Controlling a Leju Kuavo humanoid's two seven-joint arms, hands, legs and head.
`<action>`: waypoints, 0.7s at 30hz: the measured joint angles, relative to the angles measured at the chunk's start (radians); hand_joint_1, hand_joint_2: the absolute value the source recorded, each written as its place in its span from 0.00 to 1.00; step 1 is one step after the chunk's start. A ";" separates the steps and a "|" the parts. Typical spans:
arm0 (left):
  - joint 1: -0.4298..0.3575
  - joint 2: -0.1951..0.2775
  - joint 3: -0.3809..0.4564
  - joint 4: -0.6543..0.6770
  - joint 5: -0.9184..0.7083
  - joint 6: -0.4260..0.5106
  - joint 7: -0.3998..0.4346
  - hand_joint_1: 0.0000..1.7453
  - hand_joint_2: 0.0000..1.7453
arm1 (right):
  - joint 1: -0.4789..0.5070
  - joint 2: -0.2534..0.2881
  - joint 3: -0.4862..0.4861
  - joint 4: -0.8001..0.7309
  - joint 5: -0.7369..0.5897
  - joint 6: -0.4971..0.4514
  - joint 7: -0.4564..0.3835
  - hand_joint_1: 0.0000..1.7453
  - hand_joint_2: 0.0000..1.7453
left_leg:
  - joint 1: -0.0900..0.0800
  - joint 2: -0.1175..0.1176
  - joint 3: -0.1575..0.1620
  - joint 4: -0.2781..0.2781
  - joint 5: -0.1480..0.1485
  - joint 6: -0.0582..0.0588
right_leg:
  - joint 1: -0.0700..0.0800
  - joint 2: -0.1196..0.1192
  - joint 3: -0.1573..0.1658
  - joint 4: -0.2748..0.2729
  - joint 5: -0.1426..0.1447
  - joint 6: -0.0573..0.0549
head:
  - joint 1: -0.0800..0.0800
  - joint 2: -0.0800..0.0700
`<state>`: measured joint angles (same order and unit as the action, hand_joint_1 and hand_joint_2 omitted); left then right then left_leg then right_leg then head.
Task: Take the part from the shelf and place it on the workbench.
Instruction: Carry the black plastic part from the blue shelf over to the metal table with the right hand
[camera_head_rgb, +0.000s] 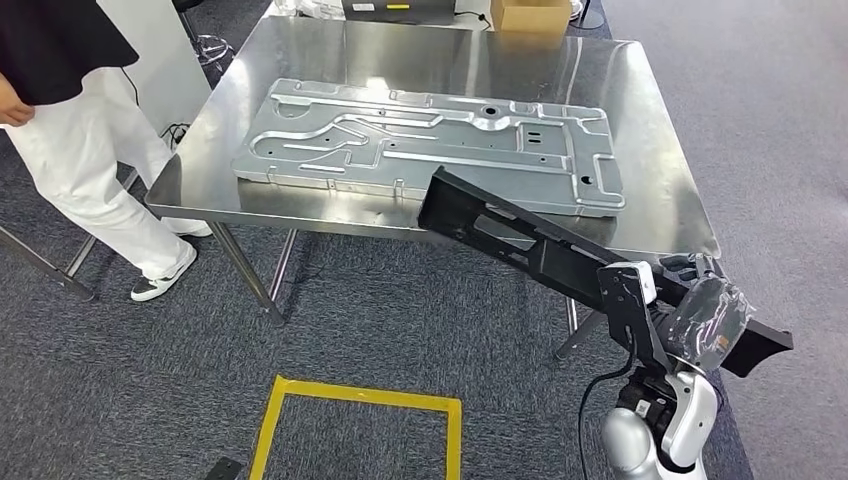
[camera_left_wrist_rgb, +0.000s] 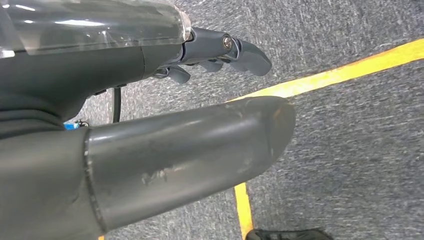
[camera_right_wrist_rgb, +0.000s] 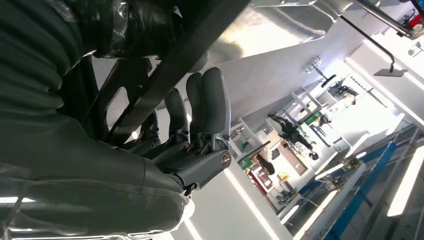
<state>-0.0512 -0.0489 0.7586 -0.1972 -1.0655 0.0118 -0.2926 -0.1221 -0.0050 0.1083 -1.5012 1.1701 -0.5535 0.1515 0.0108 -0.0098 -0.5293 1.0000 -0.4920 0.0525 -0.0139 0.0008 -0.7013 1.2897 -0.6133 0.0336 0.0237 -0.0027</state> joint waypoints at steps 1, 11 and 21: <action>0.000 0.000 0.000 0.000 0.000 0.000 0.000 0.00 0.00 | 0.000 -0.001 0.000 0.001 0.001 0.000 0.000 0.74 1.00 | 0.000 -0.001 0.015 0.000 -0.011 -0.002 | 0.000 0.000 0.001 -0.042 0.033 -0.001 | 0.000 0.000; -0.010 -0.001 0.000 0.000 -0.023 -0.011 0.004 0.00 0.00 | -0.072 -0.010 0.006 0.010 0.058 0.063 -0.007 0.74 1.00 | -0.002 0.003 0.028 0.118 -0.093 -0.048 | 0.009 0.004 0.095 -0.268 0.171 -0.068 | 0.000 0.000; -0.011 -0.001 0.000 0.000 -0.039 -0.016 0.004 0.00 0.00 | -0.183 -0.009 0.169 0.046 0.062 0.212 -0.063 0.74 1.00 | -0.005 0.011 -0.085 0.037 0.042 -0.043 | 0.013 0.005 0.178 -0.262 0.092 -0.046 | -0.001 0.000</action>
<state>-0.0625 -0.0502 0.7587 -0.1967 -1.1041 -0.0044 -0.2882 -0.3047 -0.0144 0.2769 -1.4552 1.2322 -0.3418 0.0889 0.0059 0.0010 -0.6139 1.0367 -0.4496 0.0093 -0.0008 0.0059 -0.5231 1.0279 -0.5212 -0.0119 0.0229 -0.0027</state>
